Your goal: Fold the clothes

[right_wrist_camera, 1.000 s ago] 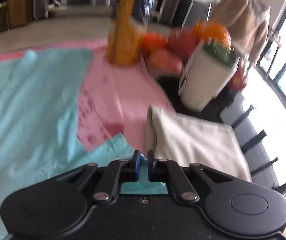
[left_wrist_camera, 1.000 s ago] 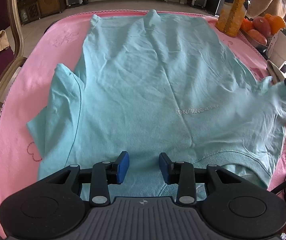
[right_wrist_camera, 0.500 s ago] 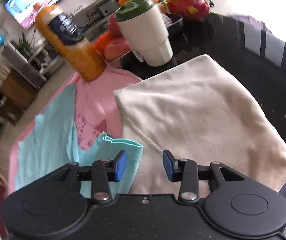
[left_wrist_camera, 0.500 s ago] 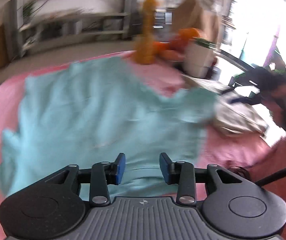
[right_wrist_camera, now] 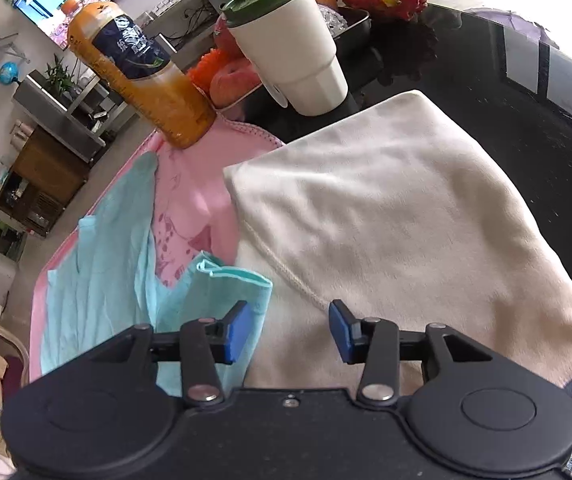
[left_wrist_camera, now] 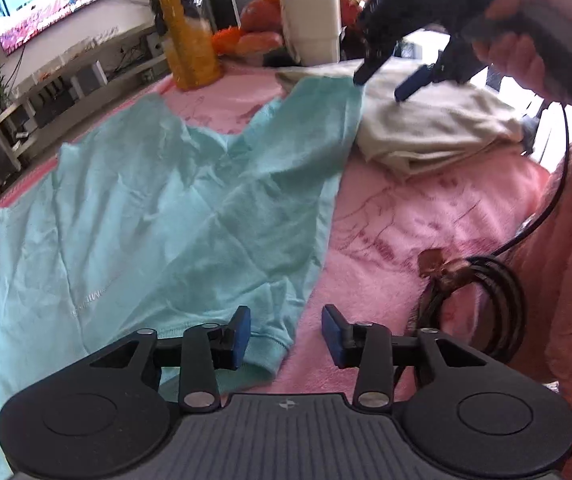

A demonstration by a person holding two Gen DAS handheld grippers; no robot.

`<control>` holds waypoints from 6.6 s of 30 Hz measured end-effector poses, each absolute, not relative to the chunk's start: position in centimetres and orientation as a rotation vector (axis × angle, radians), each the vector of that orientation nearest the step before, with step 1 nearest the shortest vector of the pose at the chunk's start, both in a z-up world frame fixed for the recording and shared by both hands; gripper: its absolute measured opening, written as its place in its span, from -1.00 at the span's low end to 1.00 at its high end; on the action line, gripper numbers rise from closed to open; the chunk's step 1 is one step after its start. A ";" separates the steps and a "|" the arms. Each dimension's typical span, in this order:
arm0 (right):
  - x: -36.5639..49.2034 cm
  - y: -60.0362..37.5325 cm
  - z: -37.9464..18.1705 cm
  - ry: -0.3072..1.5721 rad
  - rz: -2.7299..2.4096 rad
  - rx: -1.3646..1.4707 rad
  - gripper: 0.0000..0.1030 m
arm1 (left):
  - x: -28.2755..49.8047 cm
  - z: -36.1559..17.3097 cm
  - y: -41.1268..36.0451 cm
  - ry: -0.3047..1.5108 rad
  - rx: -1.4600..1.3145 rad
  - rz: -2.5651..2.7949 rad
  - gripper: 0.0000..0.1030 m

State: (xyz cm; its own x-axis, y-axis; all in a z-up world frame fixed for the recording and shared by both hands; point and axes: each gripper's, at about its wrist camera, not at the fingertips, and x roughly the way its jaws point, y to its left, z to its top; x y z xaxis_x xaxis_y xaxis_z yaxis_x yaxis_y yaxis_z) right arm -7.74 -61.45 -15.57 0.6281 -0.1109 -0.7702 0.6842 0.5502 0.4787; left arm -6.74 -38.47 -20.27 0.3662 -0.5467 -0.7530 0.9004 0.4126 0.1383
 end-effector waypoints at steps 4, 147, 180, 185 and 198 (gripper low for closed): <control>-6.1 -61.3 -15.7 0.767 -0.519 0.830 -0.20 | -6.4 -20.7 -38.8 0.708 0.598 -0.994 -0.93; 8.1 -54.1 -14.2 0.724 -0.279 0.651 -0.60 | 19.5 -15.5 -29.2 0.897 0.225 -0.481 -0.74; 15.5 -56.7 -18.5 0.725 -0.076 0.811 -0.49 | 26.5 -18.0 -33.2 0.863 0.133 -0.429 -0.69; 17.8 -57.9 -21.4 0.725 -0.157 0.814 -0.86 | 28.4 -19.1 -31.8 0.809 0.094 -0.235 -0.76; 18.8 -60.9 -18.4 0.515 -0.371 0.756 -0.41 | 32.1 -17.0 -36.5 0.717 0.186 -0.222 -0.14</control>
State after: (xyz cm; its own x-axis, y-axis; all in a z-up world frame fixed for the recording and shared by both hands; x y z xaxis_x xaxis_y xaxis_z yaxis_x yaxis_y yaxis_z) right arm 18.81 -60.92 -18.43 0.8142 -0.1342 -0.5649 0.4931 0.6735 0.5507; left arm 32.07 -36.48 -16.97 0.7321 -0.1371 -0.6672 0.2637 0.9602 0.0921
